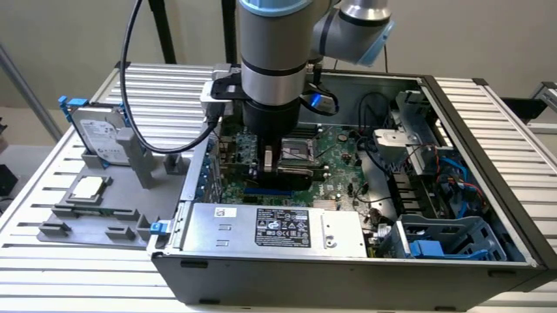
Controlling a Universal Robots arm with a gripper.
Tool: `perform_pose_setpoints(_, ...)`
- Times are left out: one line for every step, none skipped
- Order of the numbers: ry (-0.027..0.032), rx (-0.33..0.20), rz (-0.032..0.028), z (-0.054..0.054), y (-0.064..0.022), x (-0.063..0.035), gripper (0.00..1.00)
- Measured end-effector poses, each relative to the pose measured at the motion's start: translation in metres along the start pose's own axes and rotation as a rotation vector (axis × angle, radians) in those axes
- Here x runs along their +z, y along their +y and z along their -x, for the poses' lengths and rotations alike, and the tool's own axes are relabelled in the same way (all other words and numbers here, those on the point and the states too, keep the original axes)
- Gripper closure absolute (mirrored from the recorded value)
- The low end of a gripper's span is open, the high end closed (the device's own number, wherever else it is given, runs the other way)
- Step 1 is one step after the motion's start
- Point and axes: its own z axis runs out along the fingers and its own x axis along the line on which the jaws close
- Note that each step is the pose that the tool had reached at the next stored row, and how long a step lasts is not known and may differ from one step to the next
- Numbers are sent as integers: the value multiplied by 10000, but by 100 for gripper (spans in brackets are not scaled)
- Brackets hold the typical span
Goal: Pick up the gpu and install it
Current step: 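Insert the gpu into the slot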
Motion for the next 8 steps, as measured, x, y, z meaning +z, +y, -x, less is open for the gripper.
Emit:
perform_pose_setpoints(0,0,0,0,2,3,100)
perform_pose_setpoints(-1,0,2,1,4,8,100)
perform_pose_setpoints(-2,0,4,2,5,11,100)
perform_pose_setpoints(-2,0,8,3,6,13,100)
perform_pose_setpoints(-2,-1,13,4,7,16,100)
perform_pose_setpoints(-1,0,19,5,8,17,100)
perform_pose_setpoints(0,1,27,5,8,19,100)
perform_pose_setpoints(0,2,35,7,10,22,100)
